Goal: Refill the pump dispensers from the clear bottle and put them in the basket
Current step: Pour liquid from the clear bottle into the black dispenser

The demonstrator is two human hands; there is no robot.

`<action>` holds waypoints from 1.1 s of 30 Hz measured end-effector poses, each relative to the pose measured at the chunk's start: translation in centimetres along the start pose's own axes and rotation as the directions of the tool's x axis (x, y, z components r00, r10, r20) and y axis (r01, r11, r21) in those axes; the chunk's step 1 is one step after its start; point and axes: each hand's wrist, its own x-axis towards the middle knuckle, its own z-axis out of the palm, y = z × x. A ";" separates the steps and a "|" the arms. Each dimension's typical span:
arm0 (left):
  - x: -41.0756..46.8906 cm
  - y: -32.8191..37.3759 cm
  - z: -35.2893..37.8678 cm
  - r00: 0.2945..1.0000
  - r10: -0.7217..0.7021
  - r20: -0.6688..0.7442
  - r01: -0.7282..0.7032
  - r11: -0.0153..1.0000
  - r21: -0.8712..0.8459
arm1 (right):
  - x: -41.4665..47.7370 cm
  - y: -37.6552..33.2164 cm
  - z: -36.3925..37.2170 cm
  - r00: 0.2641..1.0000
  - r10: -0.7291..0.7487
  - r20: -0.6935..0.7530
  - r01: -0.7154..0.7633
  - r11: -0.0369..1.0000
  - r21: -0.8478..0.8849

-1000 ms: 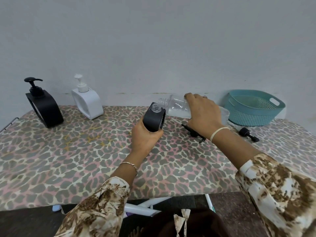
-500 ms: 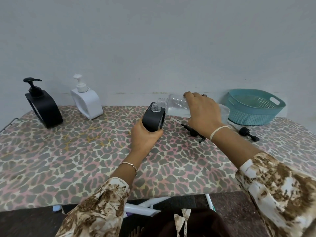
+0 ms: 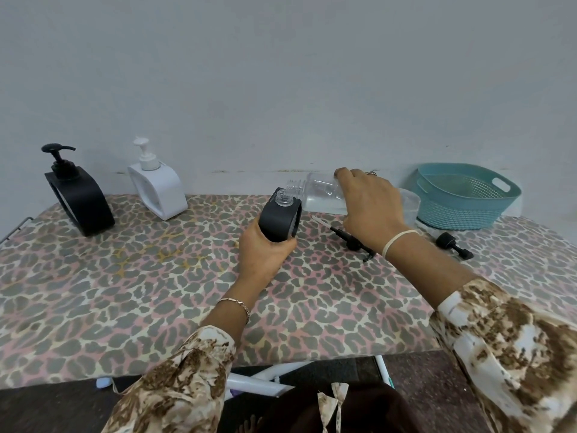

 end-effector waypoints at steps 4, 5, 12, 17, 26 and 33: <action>0.0 0.0 0.0 1.000 -0.006 -0.002 0.006 1.000 -0.001 | 0.0 0.0 -0.1 1.000 0.001 0.005 -0.001 1.000 -0.002; 0.1 0.0 0.0 1.000 -0.008 -0.002 0.008 1.000 -0.003 | 0.0 0.0 -0.1 1.000 0.002 0.006 -0.002 1.000 -0.003; 0.1 0.0 0.0 1.000 -0.017 0.006 0.017 1.000 -0.009 | 0.0 0.0 -0.2 1.000 -0.002 0.012 0.002 1.000 0.002; 0.1 -0.1 0.0 1.000 -0.015 -0.001 0.015 1.000 -0.010 | 0.0 0.0 -0.2 1.000 0.001 0.001 -0.001 1.000 0.005; 0.1 -0.1 0.0 1.000 -0.015 0.004 0.015 1.000 -0.016 | 0.1 0.0 -0.1 1.000 0.014 -0.008 -0.014 1.000 0.009; 0.0 0.1 -0.1 1.000 -0.017 0.010 0.017 1.000 -0.019 | 0.1 0.0 -0.3 1.000 0.017 -0.002 -0.017 1.000 0.021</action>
